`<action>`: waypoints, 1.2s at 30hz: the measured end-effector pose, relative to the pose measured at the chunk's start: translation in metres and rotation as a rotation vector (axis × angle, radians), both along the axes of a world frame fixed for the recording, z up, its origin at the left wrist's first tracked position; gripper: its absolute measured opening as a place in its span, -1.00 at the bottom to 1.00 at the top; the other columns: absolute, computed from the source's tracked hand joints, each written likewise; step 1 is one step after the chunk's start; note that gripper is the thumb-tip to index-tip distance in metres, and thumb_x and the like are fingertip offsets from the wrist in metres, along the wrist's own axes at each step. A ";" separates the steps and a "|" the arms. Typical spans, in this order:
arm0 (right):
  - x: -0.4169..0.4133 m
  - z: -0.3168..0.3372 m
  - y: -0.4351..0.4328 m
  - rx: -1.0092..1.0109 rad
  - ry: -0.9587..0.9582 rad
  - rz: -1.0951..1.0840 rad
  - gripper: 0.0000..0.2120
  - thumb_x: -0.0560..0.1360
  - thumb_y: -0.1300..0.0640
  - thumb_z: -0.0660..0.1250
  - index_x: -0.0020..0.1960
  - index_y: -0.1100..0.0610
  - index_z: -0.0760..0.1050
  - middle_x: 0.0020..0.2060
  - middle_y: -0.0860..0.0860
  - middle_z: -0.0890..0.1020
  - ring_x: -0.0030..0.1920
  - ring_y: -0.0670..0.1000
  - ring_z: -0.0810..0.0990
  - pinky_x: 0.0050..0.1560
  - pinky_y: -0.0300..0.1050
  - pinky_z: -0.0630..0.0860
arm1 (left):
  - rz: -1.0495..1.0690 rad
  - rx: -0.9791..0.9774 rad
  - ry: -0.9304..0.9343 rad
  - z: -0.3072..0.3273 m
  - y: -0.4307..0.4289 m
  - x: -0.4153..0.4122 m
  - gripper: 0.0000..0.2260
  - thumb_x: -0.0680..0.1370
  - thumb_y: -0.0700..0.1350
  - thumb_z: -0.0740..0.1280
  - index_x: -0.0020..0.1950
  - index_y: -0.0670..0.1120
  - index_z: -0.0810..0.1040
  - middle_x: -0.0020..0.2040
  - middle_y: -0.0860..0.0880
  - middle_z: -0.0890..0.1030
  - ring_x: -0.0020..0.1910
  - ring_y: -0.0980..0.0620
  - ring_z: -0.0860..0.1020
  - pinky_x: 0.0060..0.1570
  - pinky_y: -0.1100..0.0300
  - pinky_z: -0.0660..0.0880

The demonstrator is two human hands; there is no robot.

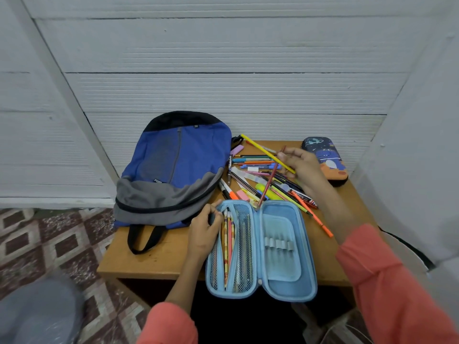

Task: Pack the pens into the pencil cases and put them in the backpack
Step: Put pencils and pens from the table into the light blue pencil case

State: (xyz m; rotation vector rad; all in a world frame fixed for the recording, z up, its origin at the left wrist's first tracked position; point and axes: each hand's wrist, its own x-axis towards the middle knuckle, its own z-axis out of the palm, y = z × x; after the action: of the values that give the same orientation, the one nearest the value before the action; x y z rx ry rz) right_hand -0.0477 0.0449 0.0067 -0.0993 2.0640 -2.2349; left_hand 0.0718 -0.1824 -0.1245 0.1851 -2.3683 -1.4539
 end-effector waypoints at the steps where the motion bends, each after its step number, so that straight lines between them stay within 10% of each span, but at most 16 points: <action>1: 0.003 -0.001 -0.008 0.002 -0.015 0.022 -0.90 0.53 0.27 0.36 0.04 0.21 0.53 -0.29 0.03 0.60 -0.47 -0.09 0.51 -0.47 -0.32 0.45 | 0.001 0.002 0.000 0.000 0.000 0.000 -0.81 0.59 -0.13 0.29 -0.21 -0.04 0.38 0.28 0.15 0.57 -0.10 0.22 0.60 -0.09 0.07 0.52; 10: 0.024 -0.030 -0.085 0.336 -0.088 0.230 -0.85 0.49 0.22 0.42 0.02 0.26 0.56 -0.40 0.10 0.54 -0.54 -0.05 0.44 -0.57 -0.26 0.28 | 0.005 0.000 0.005 0.001 0.001 0.000 -0.81 0.59 -0.15 0.29 -0.21 -0.06 0.37 0.21 0.25 0.56 -0.22 0.27 0.57 -0.23 0.24 0.45; 16: 0.026 -0.044 -0.100 0.605 -0.136 0.380 -0.87 0.51 0.24 0.40 -0.19 0.23 0.51 -0.48 0.03 0.47 -0.63 -0.12 0.39 -0.60 -0.30 0.29 | 0.015 0.017 0.000 0.000 0.000 0.000 -0.83 0.59 -0.15 0.29 -0.20 -0.12 0.42 -0.35 0.18 0.52 -0.42 0.16 0.38 -0.34 0.13 0.34; 36: 0.032 -0.052 -0.090 0.567 -0.153 0.412 -0.83 0.51 0.29 0.36 0.01 0.12 0.42 -0.34 0.08 0.53 -0.59 -0.03 0.42 -0.65 -0.30 0.25 | 0.008 0.021 0.037 -0.003 -0.002 0.000 -0.78 0.47 0.11 0.36 -0.25 -0.01 0.55 -0.21 -0.04 0.65 -0.16 -0.02 0.59 -0.14 -0.02 0.52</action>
State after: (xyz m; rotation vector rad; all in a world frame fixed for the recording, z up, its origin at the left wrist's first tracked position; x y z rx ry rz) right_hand -0.0156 -0.0449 -0.0454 -0.2680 2.2492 -1.3362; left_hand 0.0715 -0.1843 -0.1271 0.1709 -2.3213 -1.4670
